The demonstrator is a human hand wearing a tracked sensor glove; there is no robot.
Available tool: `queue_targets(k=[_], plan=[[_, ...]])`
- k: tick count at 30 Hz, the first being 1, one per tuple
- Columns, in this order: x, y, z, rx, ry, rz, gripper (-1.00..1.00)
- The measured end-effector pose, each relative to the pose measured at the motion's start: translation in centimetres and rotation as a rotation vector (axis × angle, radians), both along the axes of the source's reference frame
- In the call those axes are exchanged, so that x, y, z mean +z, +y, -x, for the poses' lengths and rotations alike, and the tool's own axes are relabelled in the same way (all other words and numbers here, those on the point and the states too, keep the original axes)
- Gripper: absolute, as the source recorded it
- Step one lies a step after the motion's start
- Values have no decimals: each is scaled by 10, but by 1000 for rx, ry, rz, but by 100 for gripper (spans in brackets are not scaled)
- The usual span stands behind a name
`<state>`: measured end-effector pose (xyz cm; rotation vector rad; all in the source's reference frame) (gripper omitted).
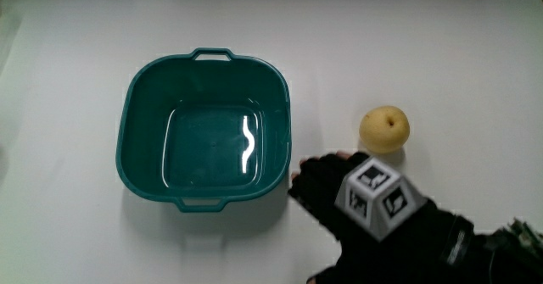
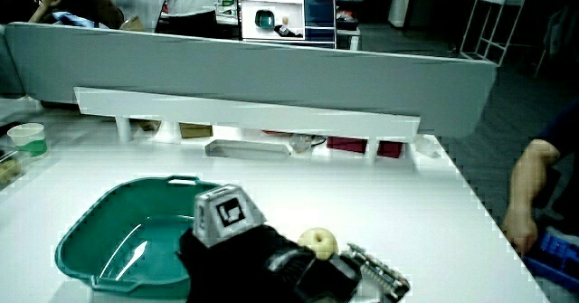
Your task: Pick pear from desk
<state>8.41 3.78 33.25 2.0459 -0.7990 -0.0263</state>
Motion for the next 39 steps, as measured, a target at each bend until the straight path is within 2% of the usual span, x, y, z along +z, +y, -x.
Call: queue_targets(k=[1, 2, 4, 5, 6, 7, 8, 9, 10, 11, 12, 13, 14, 15, 19, 24, 26, 29, 31, 33, 39], plan=[[2, -7, -4, 13, 15, -15, 0], [-14, -15, -1, 42, -27, -37, 0], [-14, -26, -6, 67, -34, -66, 0], [-5, -31, -11, 82, -3, -100, 0], [-8, -38, -13, 98, -14, -106, 0], [3, -43, -19, 119, 23, -125, 0], [10, -49, -24, 151, 35, -103, 0], [11, -55, -27, 157, 35, -119, 0], [15, -60, -30, 177, 34, -82, 0], [16, -64, -32, 181, 35, -102, 0], [19, -69, -36, 209, 37, -127, 0], [20, -74, -39, 214, 19, -134, 0], [31, -80, -47, 243, 37, -125, 0], [31, -84, -49, 271, 12, -81, 0], [54, -100, -70, 338, 66, -60, 0], [77, -115, -90, 412, 97, 21, 0], [87, -118, -97, 438, 110, 53, 0], [101, -123, -108, 476, 139, 69, 0], [106, -124, -112, 491, 135, 96, 0], [119, -125, -119, 505, 178, 105, 0], [144, -126, -131, 539, 217, 160, 0]])
